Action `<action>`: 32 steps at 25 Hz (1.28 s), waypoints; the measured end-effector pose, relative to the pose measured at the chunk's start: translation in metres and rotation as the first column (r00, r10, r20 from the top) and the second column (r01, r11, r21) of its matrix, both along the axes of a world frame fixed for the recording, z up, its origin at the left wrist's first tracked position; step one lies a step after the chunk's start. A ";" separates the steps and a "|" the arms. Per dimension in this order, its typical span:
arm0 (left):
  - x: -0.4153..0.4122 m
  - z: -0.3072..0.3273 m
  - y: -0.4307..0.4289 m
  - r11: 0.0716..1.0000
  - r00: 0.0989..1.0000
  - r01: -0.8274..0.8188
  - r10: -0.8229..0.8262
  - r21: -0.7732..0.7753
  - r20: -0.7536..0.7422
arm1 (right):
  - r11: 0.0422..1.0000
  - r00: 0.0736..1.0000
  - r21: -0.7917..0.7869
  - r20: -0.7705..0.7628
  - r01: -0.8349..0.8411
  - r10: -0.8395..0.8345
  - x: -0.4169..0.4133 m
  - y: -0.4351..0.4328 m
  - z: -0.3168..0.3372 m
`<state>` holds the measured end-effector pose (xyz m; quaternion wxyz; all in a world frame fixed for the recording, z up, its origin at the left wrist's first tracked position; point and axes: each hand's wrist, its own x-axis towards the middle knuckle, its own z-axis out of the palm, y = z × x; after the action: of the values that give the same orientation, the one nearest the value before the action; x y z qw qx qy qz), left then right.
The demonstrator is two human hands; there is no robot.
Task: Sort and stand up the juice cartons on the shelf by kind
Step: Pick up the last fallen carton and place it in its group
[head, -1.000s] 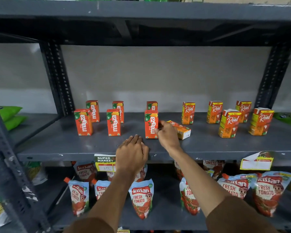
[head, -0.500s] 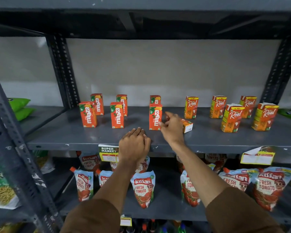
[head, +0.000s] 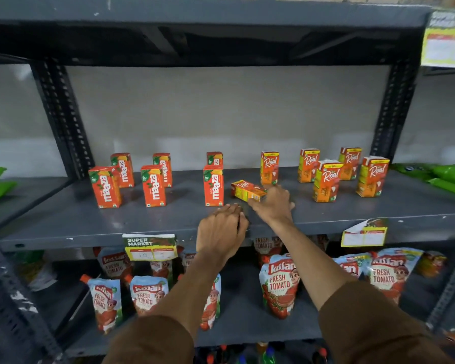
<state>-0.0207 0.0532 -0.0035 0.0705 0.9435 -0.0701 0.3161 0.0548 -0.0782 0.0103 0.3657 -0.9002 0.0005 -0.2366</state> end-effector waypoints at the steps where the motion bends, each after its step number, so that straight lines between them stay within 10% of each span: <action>1: 0.001 -0.002 0.000 1.000 1.000 -0.015 0.015 0.017 -0.001 | 1.000 1.000 0.006 -0.006 -0.013 0.013 0.001 0.000 -0.001; 9: 0.001 -0.005 -0.002 0.998 0.999 -0.033 0.033 0.053 -0.002 | 0.989 0.976 0.132 0.216 -0.061 0.031 -0.018 -0.003 -0.006; 18: 0.001 -0.006 -0.007 0.998 0.997 -0.064 0.065 0.007 -0.039 | 0.916 0.746 0.325 0.664 -0.236 -0.043 -0.106 0.000 0.051; 32: 0.003 -0.007 -0.010 0.994 0.994 -0.105 0.104 -0.025 -0.030 | 0.924 0.891 0.338 0.455 -0.180 0.008 -0.076 -0.022 0.034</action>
<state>-0.0181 0.0434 -0.0103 0.0673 0.9493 -0.0152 0.3066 -0.0214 -0.1004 0.0446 0.5307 -0.7353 -0.0828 -0.4134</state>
